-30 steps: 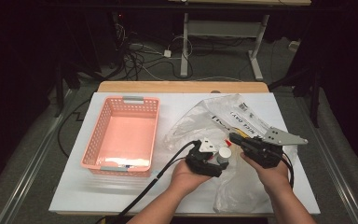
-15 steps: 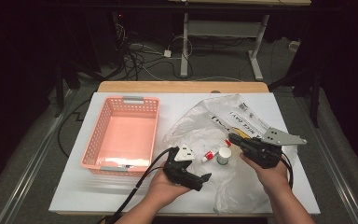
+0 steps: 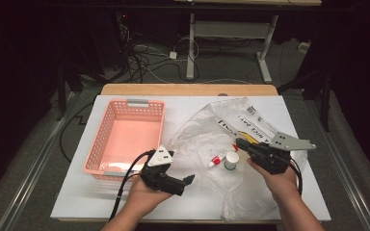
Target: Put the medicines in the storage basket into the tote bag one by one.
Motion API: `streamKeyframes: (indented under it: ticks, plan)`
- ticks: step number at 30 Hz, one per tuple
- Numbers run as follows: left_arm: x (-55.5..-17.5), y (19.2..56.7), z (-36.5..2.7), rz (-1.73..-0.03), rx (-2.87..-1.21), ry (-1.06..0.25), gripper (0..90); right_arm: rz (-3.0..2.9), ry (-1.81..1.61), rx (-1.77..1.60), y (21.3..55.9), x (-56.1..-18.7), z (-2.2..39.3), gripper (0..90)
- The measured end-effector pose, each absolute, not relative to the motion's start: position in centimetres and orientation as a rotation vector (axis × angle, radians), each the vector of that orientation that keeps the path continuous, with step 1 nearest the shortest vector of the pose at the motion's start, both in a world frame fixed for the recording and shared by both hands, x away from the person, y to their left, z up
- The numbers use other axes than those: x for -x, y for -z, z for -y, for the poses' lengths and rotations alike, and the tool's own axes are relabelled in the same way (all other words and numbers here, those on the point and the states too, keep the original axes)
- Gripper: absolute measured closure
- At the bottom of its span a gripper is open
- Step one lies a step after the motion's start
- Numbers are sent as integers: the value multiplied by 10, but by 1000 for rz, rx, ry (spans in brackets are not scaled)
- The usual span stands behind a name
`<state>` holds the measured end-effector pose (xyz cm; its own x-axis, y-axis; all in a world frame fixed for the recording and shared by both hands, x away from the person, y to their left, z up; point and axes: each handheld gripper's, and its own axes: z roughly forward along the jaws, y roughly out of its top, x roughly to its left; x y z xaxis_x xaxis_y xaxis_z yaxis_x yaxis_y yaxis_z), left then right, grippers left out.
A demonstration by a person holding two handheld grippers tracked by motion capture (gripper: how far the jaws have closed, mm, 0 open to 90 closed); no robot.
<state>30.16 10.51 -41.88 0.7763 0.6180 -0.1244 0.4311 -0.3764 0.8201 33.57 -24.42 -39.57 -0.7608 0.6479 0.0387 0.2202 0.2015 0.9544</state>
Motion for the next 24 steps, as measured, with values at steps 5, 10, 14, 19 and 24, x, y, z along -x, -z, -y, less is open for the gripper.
streamKeyframes:
  ticks: [5, 10, 14, 19, 24]
  plan:
    - [-302, 417, -130, -858, -1977, -317, 0, -2108, -1577, -807, 395, -335, 244, 900]
    - [-304, 418, -151, -931, -1961, -354, 0, -2111, -1573, -812, 397, -337, 246, 900]
    - [-307, 420, -164, -980, -1970, -393, 0, -2110, -1573, -811, 397, -338, 247, 900]
    - [-312, 422, -181, -1045, -1952, -421, 0, -2110, -1572, -820, 398, -338, 249, 900]
    - [-312, 422, -200, -1101, -1922, -431, 0, -2105, -1577, -816, 396, -338, 250, 900]
